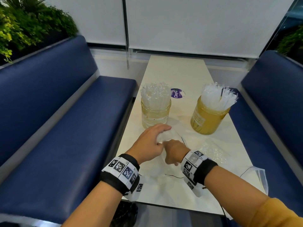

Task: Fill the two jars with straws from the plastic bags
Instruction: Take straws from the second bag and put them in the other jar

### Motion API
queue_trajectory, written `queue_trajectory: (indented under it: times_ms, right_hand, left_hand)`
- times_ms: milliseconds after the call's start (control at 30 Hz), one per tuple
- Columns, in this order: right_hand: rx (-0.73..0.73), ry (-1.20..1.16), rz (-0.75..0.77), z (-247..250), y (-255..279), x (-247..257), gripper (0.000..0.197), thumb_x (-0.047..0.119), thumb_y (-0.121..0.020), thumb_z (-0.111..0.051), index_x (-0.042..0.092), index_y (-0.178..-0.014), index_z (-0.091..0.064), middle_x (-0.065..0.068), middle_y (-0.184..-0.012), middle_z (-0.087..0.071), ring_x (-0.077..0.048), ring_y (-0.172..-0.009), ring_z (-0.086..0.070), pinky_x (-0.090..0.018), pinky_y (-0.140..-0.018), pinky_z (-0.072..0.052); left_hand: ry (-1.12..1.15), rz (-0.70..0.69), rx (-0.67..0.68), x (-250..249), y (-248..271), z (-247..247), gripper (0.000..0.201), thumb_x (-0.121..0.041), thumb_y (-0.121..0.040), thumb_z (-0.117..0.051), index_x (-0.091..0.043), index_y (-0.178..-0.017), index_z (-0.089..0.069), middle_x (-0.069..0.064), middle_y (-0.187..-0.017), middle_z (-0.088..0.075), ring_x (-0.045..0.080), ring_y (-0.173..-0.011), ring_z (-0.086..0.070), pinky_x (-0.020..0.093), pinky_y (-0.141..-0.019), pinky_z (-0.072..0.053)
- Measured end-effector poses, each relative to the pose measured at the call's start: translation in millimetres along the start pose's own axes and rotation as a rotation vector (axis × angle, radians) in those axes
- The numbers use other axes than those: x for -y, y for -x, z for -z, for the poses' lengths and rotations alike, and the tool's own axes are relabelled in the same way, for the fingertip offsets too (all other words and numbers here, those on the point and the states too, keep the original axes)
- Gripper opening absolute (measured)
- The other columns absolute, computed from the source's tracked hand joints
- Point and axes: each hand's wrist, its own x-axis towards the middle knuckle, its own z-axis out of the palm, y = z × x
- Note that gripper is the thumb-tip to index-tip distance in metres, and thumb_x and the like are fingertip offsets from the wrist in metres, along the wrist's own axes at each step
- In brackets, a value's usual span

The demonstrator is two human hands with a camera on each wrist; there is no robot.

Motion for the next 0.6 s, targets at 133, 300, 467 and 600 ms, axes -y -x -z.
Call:
queue_trajectory:
  times_ms: [133, 300, 467, 600]
  right_hand:
    - [-0.055, 0.176, 0.032, 33.6, 22.3, -3.8, 0.035, 0.014, -0.09, -0.057, 0.01, -0.124, -0.057, -0.004, -0.095, -0.06, -0.023, -0.078, -0.063, -0.031, -0.067, -0.046]
    - [-0.159, 0.367, 0.026, 73.4, 46.0, -11.4, 0.031, 0.018, -0.085, -0.065, 0.015, -0.116, -0.065, 0.001, -0.081, -0.056, -0.02, -0.074, -0.055, -0.031, -0.064, -0.042]
    - [-0.281, 0.466, 0.13, 114.0, 75.1, -4.7, 0.035, 0.02, -0.082, -0.073, 0.017, -0.117, -0.066, -0.002, -0.101, -0.067, -0.022, -0.087, -0.066, -0.031, -0.068, -0.047]
    - [-0.453, 0.423, 0.232, 138.8, 87.4, -1.2, 0.059, 0.051, -0.072, -0.082, 0.027, -0.122, -0.064, 0.002, -0.11, -0.066, -0.021, -0.096, -0.065, -0.032, -0.075, -0.047]
  left_hand:
    - [-0.135, 0.033, 0.049, 4.0, 0.0, -2.0, 0.077, -0.007, -0.078, -0.065, -0.03, -0.149, -0.044, -0.013, -0.154, -0.042, 0.008, -0.143, -0.035, 0.027, -0.119, -0.028]
    - [-0.395, 0.073, 0.101, -0.7, -2.6, 3.0, 0.1, -0.051, -0.07, -0.084, -0.026, -0.153, -0.034, -0.012, -0.151, -0.039, 0.014, -0.137, -0.039, 0.037, -0.115, -0.032]
    - [-0.304, 0.107, -0.218, -5.1, -12.5, -4.6, 0.065, -0.055, -0.072, -0.082, -0.024, -0.124, -0.058, -0.008, -0.118, -0.062, 0.017, -0.103, -0.06, 0.036, -0.088, -0.052]
    - [-0.142, 0.16, -0.376, -1.3, -19.4, -4.8, 0.035, -0.043, -0.078, -0.078, -0.021, -0.101, -0.064, -0.005, -0.093, -0.069, 0.018, -0.081, -0.064, 0.038, -0.07, -0.056]
